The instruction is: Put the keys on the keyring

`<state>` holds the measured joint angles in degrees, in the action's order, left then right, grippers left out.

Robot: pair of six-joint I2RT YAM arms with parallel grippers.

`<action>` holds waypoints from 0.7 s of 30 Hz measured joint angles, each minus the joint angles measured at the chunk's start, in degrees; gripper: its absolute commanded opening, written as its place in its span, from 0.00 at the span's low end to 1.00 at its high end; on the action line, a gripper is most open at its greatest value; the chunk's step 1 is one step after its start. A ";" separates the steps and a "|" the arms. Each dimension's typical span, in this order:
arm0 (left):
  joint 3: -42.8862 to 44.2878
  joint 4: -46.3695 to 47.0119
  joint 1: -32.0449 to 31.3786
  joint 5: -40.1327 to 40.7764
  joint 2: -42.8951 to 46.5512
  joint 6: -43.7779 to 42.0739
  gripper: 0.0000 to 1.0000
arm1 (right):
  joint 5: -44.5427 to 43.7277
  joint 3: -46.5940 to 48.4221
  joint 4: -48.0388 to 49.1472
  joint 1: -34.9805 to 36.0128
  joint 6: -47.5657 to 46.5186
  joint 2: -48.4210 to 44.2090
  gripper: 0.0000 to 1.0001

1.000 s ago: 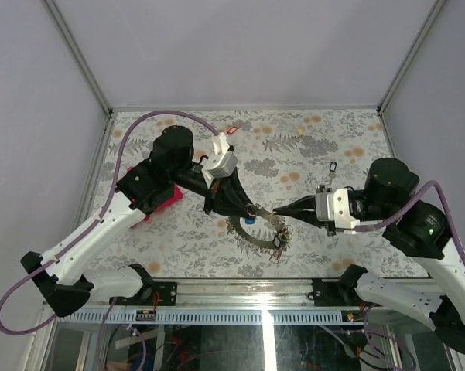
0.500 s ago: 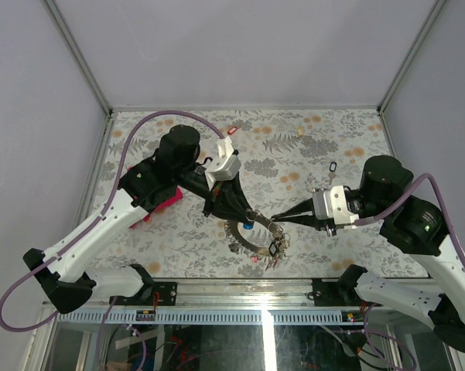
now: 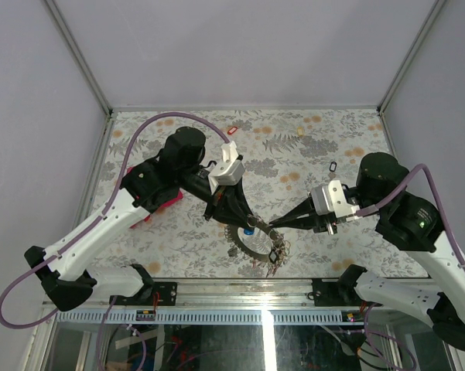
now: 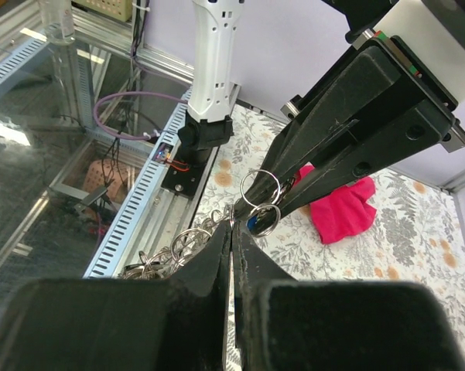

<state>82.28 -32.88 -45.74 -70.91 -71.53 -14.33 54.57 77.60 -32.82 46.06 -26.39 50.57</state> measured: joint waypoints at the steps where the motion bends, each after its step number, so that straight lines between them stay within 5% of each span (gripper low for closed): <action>1: 0.15 -0.31 -0.04 0.00 -0.04 -0.04 0.00 | 0.44 0.00 0.20 0.00 0.39 0.13 0.00; 21: 0.52 -1.77 -0.81 0.17 -0.09 -1.18 0.00 | 3.04 -0.13 0.85 -0.04 4.07 0.76 0.00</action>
<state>82.81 -34.65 -46.54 -70.74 -71.61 -15.51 57.60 77.47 -31.97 46.02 -22.33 51.33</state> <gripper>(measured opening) 0.110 0.010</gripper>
